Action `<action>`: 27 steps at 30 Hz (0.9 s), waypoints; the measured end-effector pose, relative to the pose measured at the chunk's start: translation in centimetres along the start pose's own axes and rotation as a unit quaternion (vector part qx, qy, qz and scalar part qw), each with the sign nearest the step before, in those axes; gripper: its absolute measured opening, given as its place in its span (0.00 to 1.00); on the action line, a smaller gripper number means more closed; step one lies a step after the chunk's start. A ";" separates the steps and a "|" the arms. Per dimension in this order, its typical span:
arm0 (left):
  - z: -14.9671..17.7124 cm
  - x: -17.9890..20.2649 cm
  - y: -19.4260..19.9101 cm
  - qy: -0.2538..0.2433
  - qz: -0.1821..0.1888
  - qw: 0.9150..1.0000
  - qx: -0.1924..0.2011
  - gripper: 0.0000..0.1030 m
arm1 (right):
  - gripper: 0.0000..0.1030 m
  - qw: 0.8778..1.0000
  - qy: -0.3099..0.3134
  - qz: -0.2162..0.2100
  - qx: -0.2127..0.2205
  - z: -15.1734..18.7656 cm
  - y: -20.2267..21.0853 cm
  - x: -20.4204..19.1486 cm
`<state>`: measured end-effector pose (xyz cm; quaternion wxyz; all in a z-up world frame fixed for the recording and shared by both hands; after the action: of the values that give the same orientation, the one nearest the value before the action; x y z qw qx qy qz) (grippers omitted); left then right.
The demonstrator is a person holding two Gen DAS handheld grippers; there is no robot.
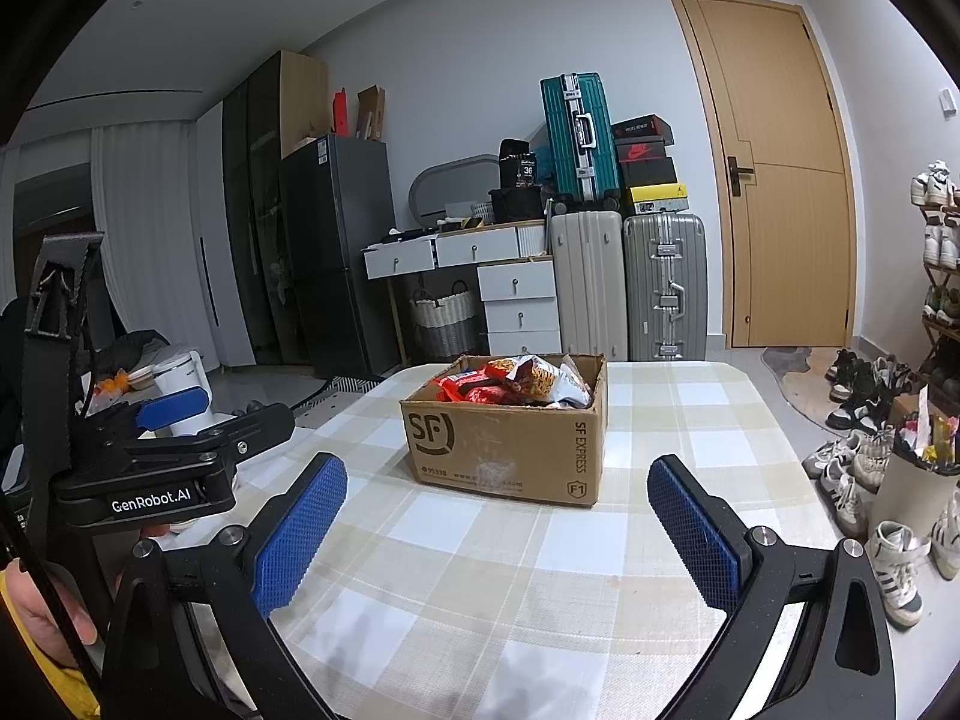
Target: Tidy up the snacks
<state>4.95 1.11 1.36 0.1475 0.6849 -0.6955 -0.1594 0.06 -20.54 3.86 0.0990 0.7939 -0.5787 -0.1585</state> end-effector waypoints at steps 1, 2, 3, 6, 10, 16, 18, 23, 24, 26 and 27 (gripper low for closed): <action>0.0 0.1 -0.1 0.000 0.000 1.000 0.000 0.99 | 0.99 1.000 0.000 0.000 0.000 0.0 0.0 0.0; 0.0 0.0 0.0 0.000 -0.001 1.000 0.000 0.99 | 0.99 1.000 0.001 0.001 0.000 0.0 0.0 0.0; 0.0 0.0 0.0 0.000 -0.001 1.000 0.000 0.99 | 0.99 1.000 0.001 0.001 0.000 0.0 0.0 0.0; 0.0 -0.1 0.3 0.003 0.000 1.000 0.004 0.99 | 0.99 1.000 -0.001 0.001 -0.001 0.0 0.0 0.0; -0.1 0.0 0.3 0.006 0.002 1.000 0.004 0.99 | 0.99 1.000 -0.001 0.001 0.000 0.0 0.1 -0.1; -0.1 0.0 0.3 0.005 0.002 1.000 0.004 0.99 | 0.99 1.000 -0.005 0.001 0.001 -0.1 0.3 0.0; -0.1 0.0 0.3 0.006 0.002 1.000 0.005 0.99 | 0.99 1.000 -0.005 0.002 0.000 -0.1 0.3 0.0; -0.1 0.0 0.2 0.006 0.003 1.000 0.005 0.99 | 0.99 1.000 -0.004 0.004 0.001 -0.2 0.4 0.0; -0.1 0.0 0.2 0.006 0.003 1.000 0.005 0.99 | 0.99 1.000 -0.004 0.004 0.001 -0.2 0.4 0.0; -0.1 0.1 0.1 0.005 0.002 1.000 0.006 0.99 | 0.99 1.000 -0.005 0.004 0.001 -0.2 0.5 0.0; -0.1 0.0 0.2 0.005 0.002 1.000 0.006 0.99 | 0.99 1.000 -0.005 0.004 0.000 -0.2 0.5 0.0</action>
<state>4.78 1.13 1.57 0.1476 0.6852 -0.6969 -0.1516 -0.35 -20.70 4.20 0.0964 0.7909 -0.5822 -0.1621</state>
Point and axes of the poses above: each gripper's, at about its wrist camera, not at the fingertips, and y roughly against the way its jaws point, x to its right, z to its underside, the point moved 5 cm from there along -y, roughly the way its jaws point
